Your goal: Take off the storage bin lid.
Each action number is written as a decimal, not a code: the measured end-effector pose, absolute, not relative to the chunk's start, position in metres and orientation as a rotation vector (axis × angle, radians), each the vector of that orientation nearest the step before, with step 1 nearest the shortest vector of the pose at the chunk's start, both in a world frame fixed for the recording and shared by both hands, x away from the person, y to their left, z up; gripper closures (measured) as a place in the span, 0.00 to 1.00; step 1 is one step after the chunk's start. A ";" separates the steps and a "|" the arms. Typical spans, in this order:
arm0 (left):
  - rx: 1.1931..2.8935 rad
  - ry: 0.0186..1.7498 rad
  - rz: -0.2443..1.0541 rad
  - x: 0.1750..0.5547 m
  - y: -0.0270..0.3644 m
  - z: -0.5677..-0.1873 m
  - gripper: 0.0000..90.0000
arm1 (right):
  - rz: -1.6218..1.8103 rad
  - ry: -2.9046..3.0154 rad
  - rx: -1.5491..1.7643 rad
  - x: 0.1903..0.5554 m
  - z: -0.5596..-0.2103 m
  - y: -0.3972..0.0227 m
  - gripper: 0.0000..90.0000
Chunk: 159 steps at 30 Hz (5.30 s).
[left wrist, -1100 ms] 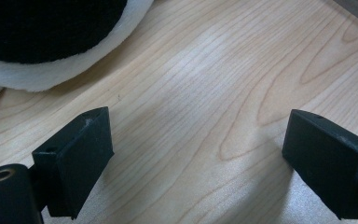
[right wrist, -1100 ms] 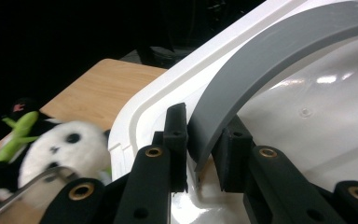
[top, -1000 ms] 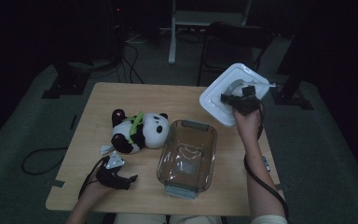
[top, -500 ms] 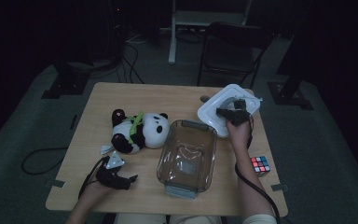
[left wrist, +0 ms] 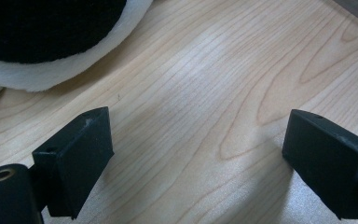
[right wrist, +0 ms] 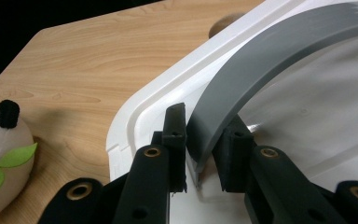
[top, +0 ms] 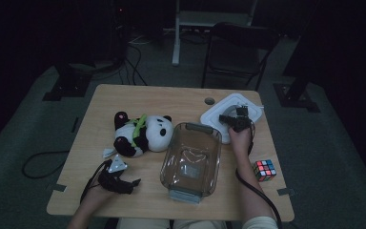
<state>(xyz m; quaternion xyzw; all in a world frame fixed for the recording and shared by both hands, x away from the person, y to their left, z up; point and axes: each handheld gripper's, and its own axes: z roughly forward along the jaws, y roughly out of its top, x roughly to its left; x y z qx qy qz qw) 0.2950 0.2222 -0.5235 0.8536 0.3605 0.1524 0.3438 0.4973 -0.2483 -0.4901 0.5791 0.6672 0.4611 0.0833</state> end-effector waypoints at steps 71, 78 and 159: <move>2.220 0.931 0.395 0.295 0.222 -0.524 0.10 | 1.207 2.090 1.370 0.420 -0.449 -0.242 0.15; 2.220 0.930 0.394 0.295 0.222 -0.524 0.10 | 1.185 2.101 1.361 0.406 -0.454 -0.245 0.15; 2.220 0.922 0.392 0.289 0.223 -0.524 0.10 | 1.039 2.421 1.043 0.301 -0.527 -0.221 0.14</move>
